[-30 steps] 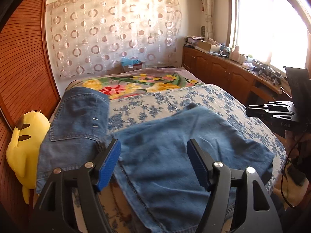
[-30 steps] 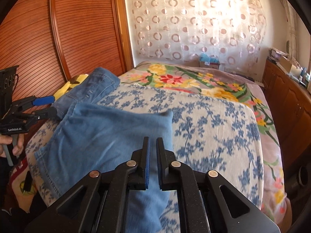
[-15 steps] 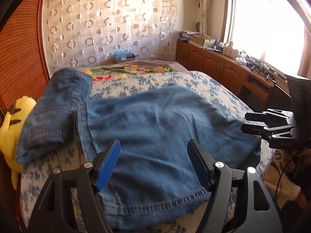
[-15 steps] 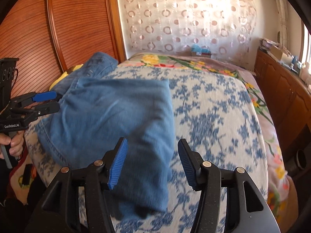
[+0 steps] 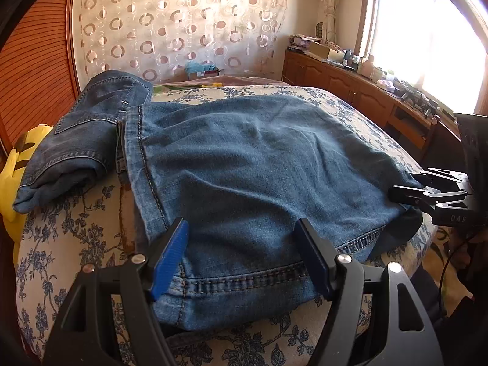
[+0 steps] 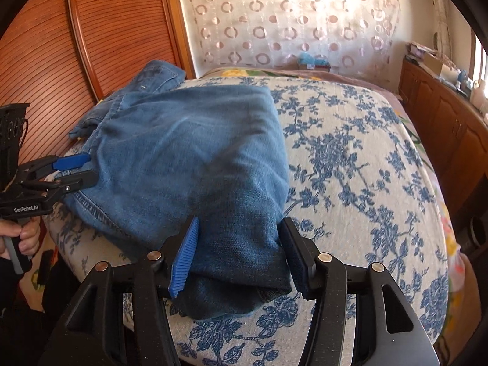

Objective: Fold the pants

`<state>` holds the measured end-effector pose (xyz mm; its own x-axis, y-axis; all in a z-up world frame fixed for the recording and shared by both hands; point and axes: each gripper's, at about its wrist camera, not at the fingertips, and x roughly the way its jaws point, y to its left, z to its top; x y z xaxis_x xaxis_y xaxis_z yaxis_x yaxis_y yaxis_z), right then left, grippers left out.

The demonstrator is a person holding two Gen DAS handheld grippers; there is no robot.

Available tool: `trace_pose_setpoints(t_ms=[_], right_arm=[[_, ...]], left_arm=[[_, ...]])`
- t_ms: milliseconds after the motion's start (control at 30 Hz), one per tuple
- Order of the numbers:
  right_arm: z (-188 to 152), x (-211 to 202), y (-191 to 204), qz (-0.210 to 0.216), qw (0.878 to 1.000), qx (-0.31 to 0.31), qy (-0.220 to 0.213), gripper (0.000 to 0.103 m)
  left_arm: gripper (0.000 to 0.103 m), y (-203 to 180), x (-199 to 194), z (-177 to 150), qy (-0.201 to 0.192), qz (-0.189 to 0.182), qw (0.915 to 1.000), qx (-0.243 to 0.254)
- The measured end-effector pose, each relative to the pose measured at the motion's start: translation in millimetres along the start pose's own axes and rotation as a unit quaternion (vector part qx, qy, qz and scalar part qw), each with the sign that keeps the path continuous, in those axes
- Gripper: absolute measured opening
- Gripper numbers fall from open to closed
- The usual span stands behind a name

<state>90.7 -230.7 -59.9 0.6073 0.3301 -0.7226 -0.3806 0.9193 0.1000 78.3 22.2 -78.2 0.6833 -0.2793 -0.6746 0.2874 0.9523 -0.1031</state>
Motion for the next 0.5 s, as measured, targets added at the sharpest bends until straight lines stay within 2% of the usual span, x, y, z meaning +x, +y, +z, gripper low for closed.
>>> trace_pose_setpoints(t_ms=[233,500], right_arm=[[-9.7,9.9,-6.9,0.005,1.0,0.02,0.01,0.06],[-14.6,9.0,-5.0,0.001,1.0,0.022,-0.003,0.061]], left_arm=[[0.072,-5.2,6.2,-5.9,-0.01,0.016,0.9998,-0.008],[0.072,-8.5,6.3,-11.0,-0.026,0.036,0.9989,-0.016]])
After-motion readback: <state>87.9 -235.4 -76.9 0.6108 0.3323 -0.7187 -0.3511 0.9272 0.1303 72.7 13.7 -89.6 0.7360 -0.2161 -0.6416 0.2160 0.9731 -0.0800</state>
